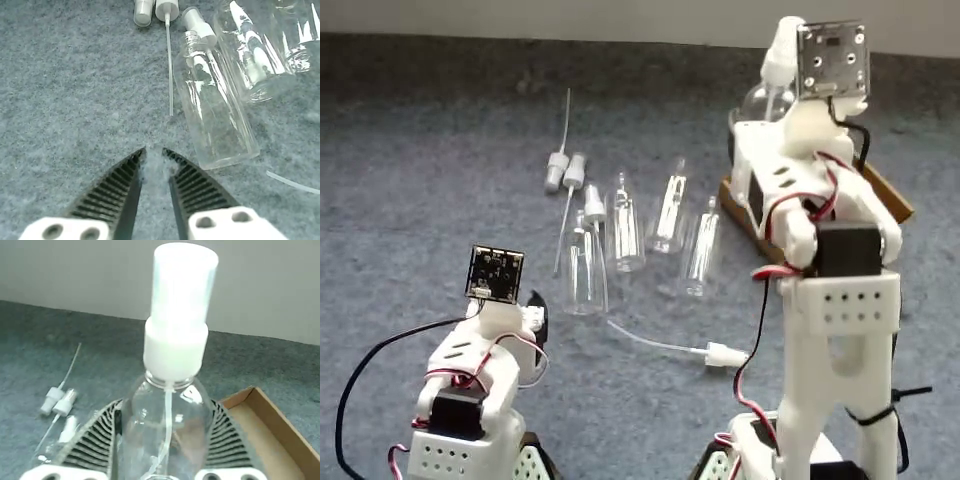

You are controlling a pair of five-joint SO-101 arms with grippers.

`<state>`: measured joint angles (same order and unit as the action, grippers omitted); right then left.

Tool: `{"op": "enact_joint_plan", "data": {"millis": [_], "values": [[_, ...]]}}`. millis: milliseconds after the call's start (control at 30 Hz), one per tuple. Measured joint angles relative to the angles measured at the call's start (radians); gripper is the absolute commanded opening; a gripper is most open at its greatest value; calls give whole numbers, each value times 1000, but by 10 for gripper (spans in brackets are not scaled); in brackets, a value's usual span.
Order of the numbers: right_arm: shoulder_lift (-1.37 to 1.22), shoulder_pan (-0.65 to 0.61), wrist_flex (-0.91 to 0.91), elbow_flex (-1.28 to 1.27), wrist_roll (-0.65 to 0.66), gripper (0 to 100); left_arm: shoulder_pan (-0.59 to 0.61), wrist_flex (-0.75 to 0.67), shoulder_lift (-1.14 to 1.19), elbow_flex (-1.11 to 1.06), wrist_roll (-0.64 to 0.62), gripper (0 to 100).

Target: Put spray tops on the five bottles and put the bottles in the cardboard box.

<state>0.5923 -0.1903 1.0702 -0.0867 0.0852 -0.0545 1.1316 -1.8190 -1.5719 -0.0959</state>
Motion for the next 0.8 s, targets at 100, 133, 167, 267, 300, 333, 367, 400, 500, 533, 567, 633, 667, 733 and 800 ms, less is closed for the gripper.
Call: {"op": "enact_joint_plan", "data": {"millis": [100,133,167,267,300,333,367,400,500,533,567,633,667,733,800], "values": [[57,-68,64,0,0,69,-75,0,0,0,-2,5],[75,-87,80,-3,0,69,-104,0,0,0,-2,5],[94,-106,87,-12,0,69,-133,0,0,0,-2,5],[160,-153,89,-92,0,69,-196,9,0,0,-2,5],[181,-167,89,-126,0,69,-215,11,0,0,-2,5],[204,-176,81,-163,0,69,-239,12,0,0,-2,5],[229,-183,68,-201,0,69,-269,12,0,0,-2,5],[261,-187,49,-239,0,69,-296,12,0,0,-2,5],[362,-187,-18,-370,0,69,-394,-3,0,17,-2,5],[400,-187,-43,-416,0,69,-427,-17,0,25,-2,5],[439,-187,-64,-460,0,69,-459,-32,0,29,-2,5],[520,-187,-106,-559,0,69,-528,-75,0,34,-2,5],[560,-187,-123,-603,0,69,-563,-98,0,34,-2,5],[637,-187,-152,-690,0,69,-621,-140,0,35,-2,5],[703,-187,-181,-764,0,69,-674,-183,0,35,-2,5]]}}
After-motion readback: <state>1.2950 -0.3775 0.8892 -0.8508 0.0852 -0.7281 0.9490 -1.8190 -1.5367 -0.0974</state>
